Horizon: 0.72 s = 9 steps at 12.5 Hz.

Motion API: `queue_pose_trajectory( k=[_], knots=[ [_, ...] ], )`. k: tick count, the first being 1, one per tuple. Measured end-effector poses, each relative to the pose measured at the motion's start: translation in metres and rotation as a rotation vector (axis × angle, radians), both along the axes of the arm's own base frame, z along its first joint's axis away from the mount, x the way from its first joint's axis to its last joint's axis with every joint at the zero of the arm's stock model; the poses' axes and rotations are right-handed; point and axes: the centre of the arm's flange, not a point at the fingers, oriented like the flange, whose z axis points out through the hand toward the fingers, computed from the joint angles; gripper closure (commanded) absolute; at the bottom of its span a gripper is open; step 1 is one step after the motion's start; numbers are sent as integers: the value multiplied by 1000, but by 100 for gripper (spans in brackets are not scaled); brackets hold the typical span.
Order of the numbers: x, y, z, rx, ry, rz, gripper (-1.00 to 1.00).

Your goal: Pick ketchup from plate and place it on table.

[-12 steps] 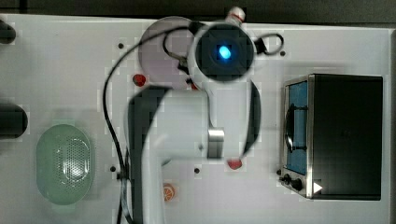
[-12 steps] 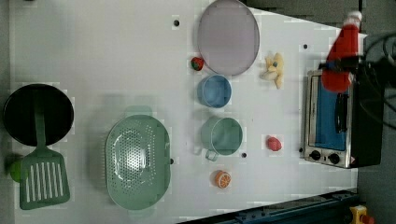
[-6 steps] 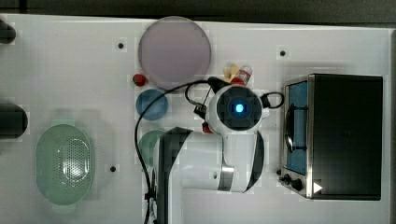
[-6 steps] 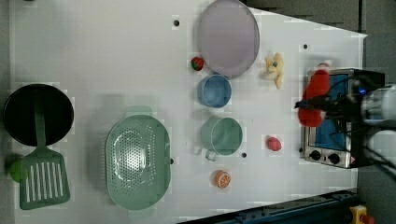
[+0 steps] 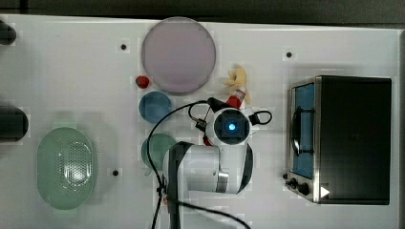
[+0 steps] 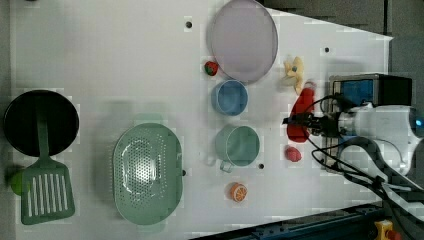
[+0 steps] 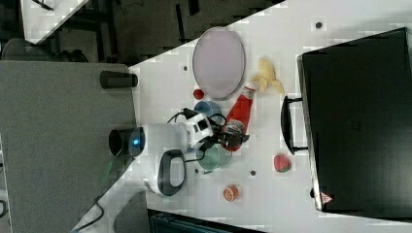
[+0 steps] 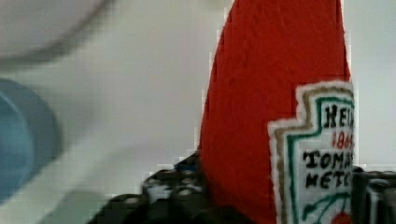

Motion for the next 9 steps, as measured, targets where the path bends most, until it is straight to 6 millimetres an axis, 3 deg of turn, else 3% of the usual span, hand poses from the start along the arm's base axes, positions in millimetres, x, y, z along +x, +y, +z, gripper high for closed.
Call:
queue_pose_trajectory(
  k=[2, 5, 7, 9],
  knots=[
    [-7, 0, -21, 4, 35, -1, -100],
    [-5, 8, -8, 3, 13, 5, -100],
    [9, 12, 35, -7, -44, -42, -100],
    [24, 13, 97, -17, -82, -99, -100]
  ],
)
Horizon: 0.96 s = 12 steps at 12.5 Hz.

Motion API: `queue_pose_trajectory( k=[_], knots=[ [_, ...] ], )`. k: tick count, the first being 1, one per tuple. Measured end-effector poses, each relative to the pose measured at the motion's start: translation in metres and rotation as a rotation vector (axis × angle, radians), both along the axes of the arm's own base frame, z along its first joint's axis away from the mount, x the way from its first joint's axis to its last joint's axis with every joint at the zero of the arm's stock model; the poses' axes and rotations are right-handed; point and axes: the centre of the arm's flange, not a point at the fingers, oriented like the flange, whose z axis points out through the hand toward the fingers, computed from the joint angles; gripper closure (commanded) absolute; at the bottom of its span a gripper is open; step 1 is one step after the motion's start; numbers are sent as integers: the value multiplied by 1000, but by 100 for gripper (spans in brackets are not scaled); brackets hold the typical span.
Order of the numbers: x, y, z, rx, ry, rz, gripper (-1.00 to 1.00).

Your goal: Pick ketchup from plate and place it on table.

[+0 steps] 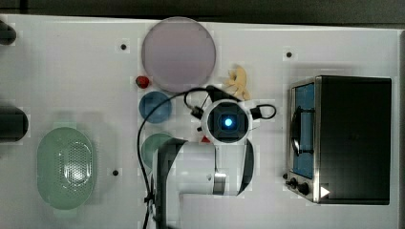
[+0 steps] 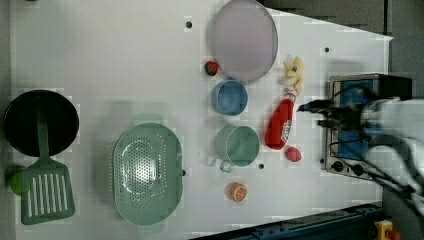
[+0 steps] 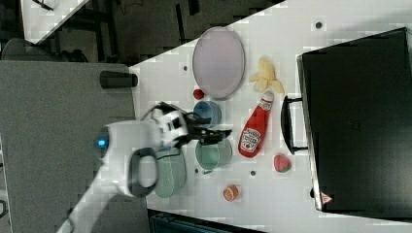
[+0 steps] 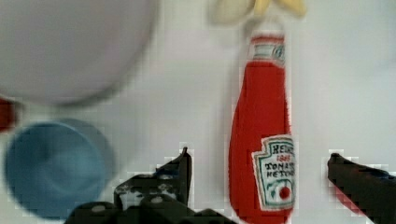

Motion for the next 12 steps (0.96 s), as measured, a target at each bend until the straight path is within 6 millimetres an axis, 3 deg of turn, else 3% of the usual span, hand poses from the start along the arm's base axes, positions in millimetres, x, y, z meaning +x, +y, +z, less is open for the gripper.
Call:
queue_pose_trajectory(
  k=[3, 6, 9, 12],
  knots=[
    [15, 2, 104, -5, -73, -73, -100],
    [24, 2, 189, -2, -95, -125, -100],
    [25, 4, 237, 6, -62, -185, -100],
    [21, 1, 264, -4, -5, -216, -100]
  ],
)
